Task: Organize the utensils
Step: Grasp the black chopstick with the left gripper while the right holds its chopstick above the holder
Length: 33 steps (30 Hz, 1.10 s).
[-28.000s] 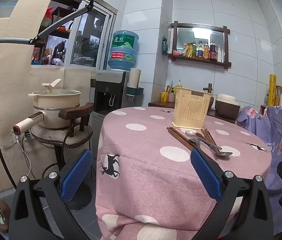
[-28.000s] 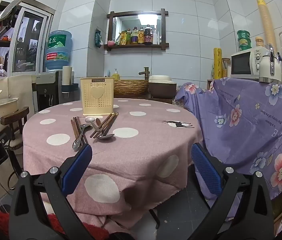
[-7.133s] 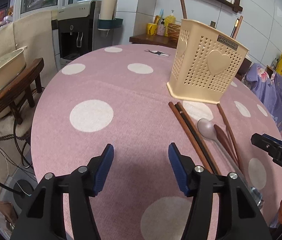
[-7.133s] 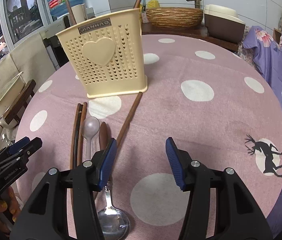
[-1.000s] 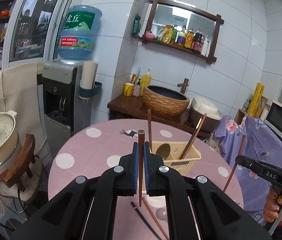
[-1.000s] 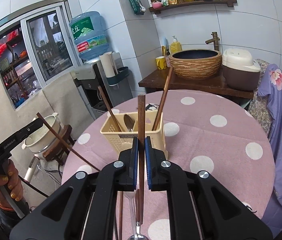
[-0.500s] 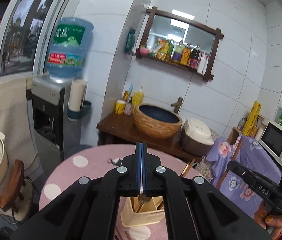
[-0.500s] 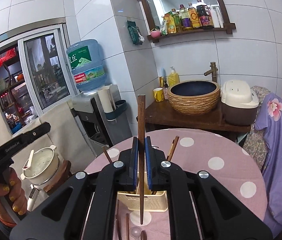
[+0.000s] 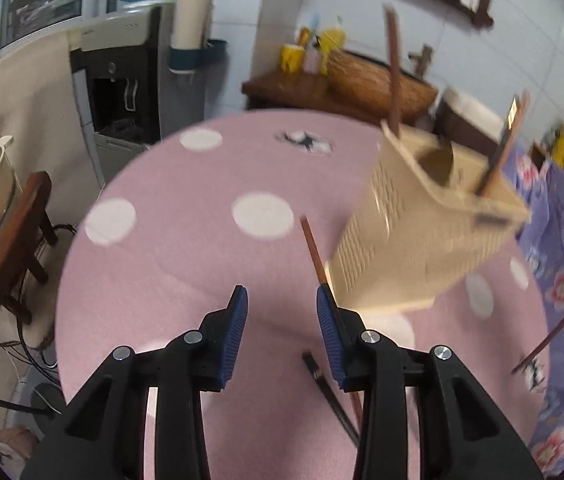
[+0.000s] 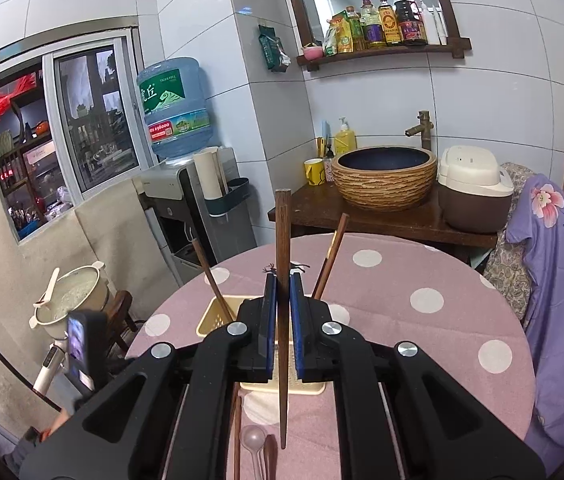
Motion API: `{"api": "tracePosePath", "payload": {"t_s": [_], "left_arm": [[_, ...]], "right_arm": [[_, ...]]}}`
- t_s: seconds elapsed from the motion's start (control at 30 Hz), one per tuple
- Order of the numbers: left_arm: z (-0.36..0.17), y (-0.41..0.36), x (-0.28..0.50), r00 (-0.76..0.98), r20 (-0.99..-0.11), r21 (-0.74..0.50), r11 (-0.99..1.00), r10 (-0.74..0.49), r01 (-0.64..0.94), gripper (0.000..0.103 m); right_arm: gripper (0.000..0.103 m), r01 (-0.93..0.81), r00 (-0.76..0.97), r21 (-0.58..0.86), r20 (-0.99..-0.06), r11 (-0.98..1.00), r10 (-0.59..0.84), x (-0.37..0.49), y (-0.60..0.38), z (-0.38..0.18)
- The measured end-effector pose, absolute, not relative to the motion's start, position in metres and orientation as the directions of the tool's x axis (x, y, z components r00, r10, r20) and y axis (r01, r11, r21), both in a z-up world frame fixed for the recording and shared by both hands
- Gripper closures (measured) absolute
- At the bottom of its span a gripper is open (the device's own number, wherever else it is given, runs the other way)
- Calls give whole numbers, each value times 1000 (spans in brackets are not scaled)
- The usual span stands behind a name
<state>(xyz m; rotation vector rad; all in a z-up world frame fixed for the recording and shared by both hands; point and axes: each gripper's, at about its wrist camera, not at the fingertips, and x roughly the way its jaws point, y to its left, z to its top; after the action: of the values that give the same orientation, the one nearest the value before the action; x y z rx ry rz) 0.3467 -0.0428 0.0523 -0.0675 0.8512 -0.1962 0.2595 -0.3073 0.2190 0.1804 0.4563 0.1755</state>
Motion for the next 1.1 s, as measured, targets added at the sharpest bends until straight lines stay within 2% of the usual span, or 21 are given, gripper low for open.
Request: {"api": "tracePosePath", "payload": {"t_s": [0.23, 0.63, 0.73, 0.9, 1.1], "left_arm": [[13, -65, 337, 544, -814, -141, 978, -202, 152, 70], [-2, -75, 331, 509, -839, -167, 981, -192, 95, 74], [-3, -79, 334, 512, -841, -145, 984, -176, 100, 74], [-6, -86, 330, 540, -834, -55, 991, -113, 123, 88], [-7, -89, 324, 547, -831, -32, 989, -105, 141, 88]], "right_arm": [[96, -131, 863, 223, -455, 966, 222, 253, -305, 200], [96, -127, 854, 231, -469, 965, 225, 249, -303, 187], [96, -127, 855, 225, -469, 966, 222, 248, -301, 186], [96, -126, 851, 231, -475, 965, 225, 247, -299, 184], [96, -133, 844, 246, -479, 960, 240, 248, -298, 182]]}}
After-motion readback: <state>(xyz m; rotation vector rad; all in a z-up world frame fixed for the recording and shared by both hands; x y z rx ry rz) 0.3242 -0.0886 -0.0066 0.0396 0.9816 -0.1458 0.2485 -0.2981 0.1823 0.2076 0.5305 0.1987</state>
